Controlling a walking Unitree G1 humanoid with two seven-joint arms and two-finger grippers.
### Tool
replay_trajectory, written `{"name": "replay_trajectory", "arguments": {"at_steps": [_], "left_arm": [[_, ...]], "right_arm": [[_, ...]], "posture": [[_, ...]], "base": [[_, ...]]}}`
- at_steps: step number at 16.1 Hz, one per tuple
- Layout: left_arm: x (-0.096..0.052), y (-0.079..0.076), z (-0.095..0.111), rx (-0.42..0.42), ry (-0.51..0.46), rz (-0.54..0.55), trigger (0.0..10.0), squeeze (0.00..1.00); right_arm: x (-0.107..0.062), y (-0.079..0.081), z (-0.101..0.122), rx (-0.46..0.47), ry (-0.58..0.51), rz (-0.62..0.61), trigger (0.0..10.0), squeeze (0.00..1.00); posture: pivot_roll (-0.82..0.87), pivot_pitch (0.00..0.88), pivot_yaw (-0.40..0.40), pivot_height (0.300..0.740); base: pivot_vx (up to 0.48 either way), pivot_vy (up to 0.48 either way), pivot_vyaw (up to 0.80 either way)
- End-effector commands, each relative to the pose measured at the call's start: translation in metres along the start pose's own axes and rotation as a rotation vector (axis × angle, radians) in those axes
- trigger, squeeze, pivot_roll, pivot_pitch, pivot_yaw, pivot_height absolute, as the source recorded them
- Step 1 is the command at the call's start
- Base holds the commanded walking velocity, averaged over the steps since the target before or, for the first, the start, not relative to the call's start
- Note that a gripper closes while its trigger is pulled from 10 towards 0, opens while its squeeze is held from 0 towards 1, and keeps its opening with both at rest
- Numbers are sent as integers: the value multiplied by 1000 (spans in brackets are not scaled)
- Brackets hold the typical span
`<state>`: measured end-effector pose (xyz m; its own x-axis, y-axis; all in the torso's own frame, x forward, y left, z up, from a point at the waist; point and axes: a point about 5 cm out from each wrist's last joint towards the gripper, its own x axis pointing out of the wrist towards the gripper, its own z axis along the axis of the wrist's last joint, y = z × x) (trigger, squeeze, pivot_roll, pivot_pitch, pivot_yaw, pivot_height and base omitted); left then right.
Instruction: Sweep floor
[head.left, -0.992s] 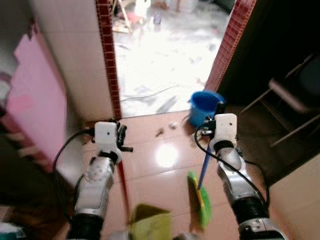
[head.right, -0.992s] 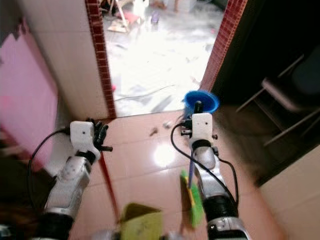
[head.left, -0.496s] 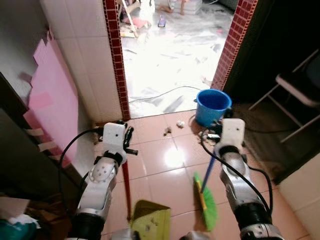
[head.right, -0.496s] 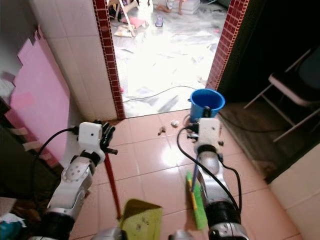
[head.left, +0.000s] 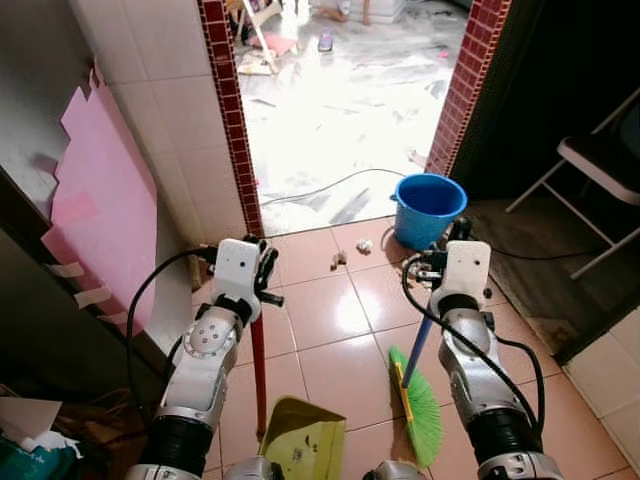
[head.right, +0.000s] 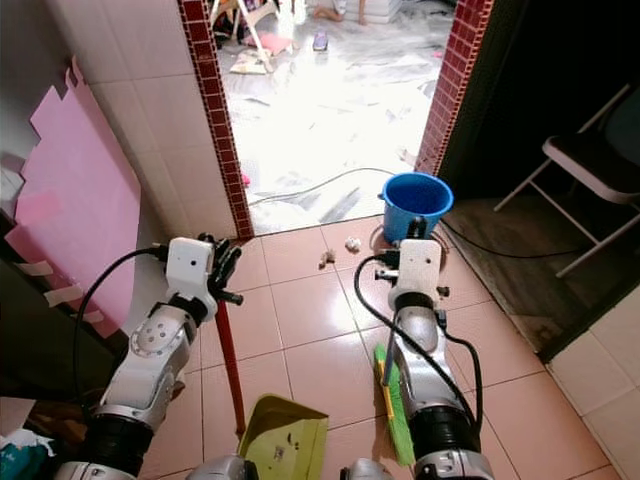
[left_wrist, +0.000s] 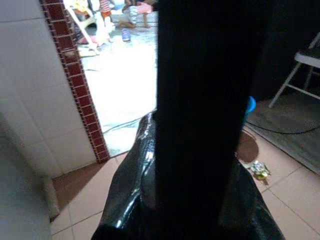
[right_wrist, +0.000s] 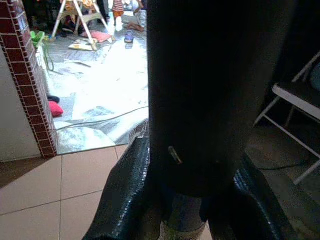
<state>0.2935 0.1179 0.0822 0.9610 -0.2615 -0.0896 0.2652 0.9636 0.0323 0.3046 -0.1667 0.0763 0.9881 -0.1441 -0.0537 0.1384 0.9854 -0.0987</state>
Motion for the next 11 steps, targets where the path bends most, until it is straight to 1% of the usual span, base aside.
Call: {"name": "replay_trajectory", "arguments": {"at_steps": [1,11], "left_arm": [[3,3,8,20,-28,4,10000,0],[3,3,8,20,-28,4,10000,0]], "right_arm": [[4,2,10,8,-31,6,10000,0],[4,2,10,8,-31,6,10000,0]], "posture": [[-27,0,36,740],[-27,0,36,740]], "base": [[0,0,0],[0,0,0]]}}
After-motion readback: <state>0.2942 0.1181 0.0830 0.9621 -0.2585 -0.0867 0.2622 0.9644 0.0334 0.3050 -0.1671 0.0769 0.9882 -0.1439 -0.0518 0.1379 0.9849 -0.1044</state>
